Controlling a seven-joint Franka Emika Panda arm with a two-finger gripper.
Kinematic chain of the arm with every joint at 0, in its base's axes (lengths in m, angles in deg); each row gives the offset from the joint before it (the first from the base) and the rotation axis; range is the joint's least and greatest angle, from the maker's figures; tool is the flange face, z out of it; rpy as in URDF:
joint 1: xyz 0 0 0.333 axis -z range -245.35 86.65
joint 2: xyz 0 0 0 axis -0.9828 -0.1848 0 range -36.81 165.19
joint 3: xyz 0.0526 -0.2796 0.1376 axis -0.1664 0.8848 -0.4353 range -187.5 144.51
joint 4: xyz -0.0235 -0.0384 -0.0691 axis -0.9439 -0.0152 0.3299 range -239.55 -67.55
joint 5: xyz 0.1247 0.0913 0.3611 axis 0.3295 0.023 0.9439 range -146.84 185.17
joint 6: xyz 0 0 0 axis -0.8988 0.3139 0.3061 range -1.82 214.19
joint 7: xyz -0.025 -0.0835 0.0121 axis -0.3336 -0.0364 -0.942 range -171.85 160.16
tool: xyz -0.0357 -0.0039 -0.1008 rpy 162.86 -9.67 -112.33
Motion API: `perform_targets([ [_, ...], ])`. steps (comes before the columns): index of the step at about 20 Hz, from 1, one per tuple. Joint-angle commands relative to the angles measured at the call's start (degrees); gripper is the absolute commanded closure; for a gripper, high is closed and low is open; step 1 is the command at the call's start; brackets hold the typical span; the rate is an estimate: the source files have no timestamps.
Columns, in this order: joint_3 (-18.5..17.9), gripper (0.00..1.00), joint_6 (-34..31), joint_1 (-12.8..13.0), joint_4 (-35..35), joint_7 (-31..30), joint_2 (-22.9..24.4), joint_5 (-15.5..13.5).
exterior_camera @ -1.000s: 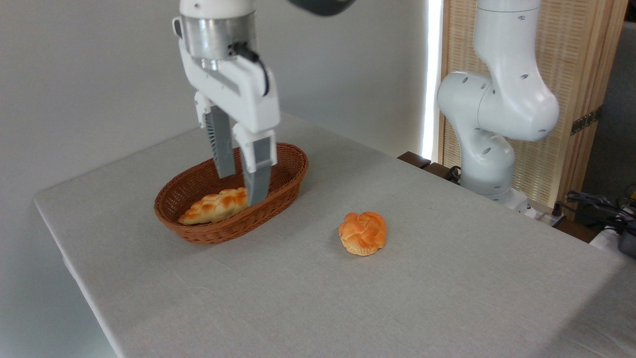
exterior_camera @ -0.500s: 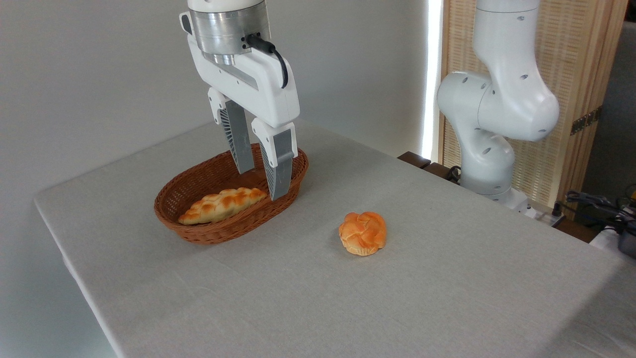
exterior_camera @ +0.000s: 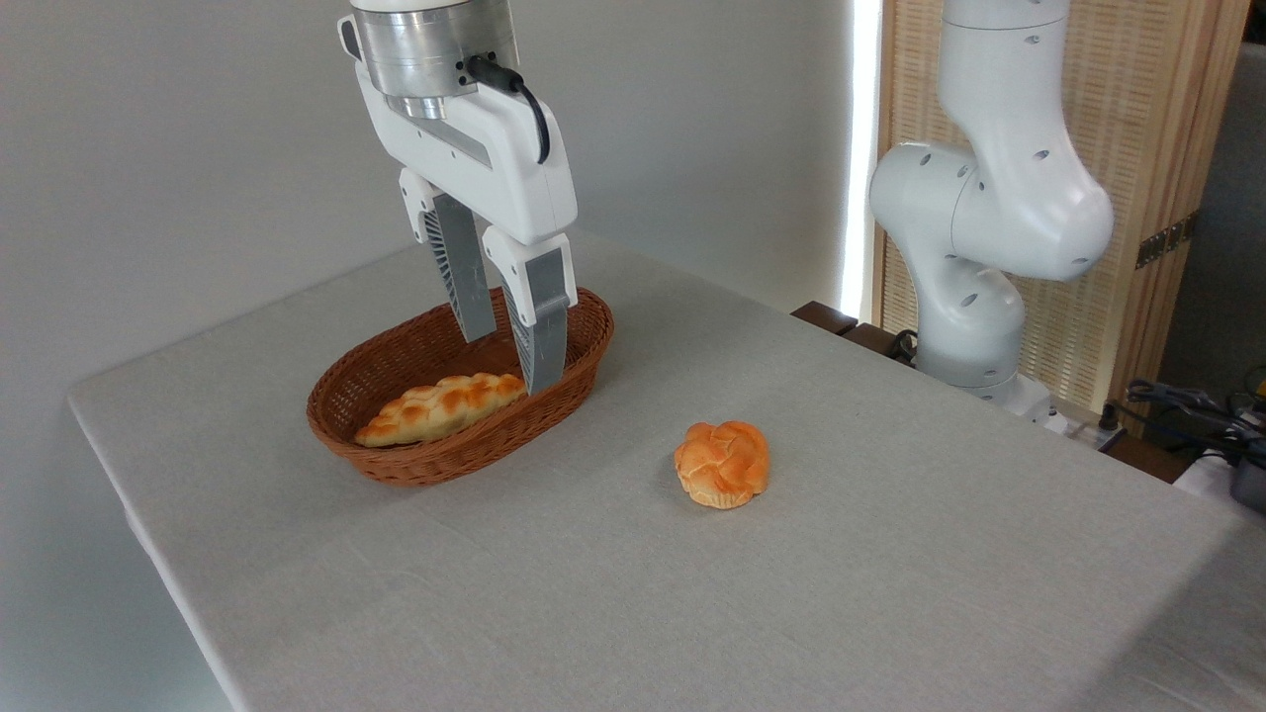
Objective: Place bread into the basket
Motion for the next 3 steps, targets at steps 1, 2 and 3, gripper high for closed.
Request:
perform_targets([
  [1,0.24,0.0,-2.39,-0.32,1.74,-0.42,-0.76,0.57],
  [2,0.24,0.0,-2.39,-0.32,1.74,-0.34,-0.76,0.57],
  [3,0.24,0.0,-2.39,-0.32,1.74,-0.34,-0.76,0.57],
])
